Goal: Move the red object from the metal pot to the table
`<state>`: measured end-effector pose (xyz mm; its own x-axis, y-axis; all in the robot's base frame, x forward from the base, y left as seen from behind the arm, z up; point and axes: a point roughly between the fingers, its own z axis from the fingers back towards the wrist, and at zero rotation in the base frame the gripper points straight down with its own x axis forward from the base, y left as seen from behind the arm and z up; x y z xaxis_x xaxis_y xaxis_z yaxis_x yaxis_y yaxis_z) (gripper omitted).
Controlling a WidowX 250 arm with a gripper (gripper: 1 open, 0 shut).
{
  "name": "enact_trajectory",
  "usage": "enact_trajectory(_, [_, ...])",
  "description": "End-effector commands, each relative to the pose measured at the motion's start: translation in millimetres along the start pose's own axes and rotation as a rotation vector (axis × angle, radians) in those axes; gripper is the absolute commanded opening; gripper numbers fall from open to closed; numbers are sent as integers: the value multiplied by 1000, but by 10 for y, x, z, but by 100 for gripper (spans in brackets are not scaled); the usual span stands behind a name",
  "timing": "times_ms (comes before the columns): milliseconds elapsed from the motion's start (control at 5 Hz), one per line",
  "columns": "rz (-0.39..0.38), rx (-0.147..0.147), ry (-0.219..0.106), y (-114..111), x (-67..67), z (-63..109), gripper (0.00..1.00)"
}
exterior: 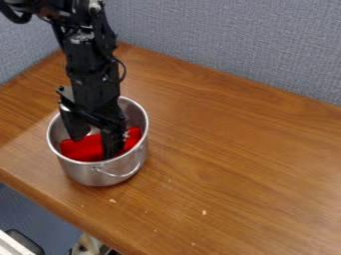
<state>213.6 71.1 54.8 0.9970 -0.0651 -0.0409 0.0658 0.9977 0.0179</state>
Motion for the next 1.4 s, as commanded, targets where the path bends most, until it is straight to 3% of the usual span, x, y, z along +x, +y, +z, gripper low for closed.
enact_trajectory(0, [-3,13,-4,22,2,-8,100])
enact_trajectory(400, [3,24,-4,41,-5,-52,100])
enact_trajectory(600, [6,26,1,46,-4,-82,0])
enact_trajectory(1200, [13,49,28,43,-13,36,0])
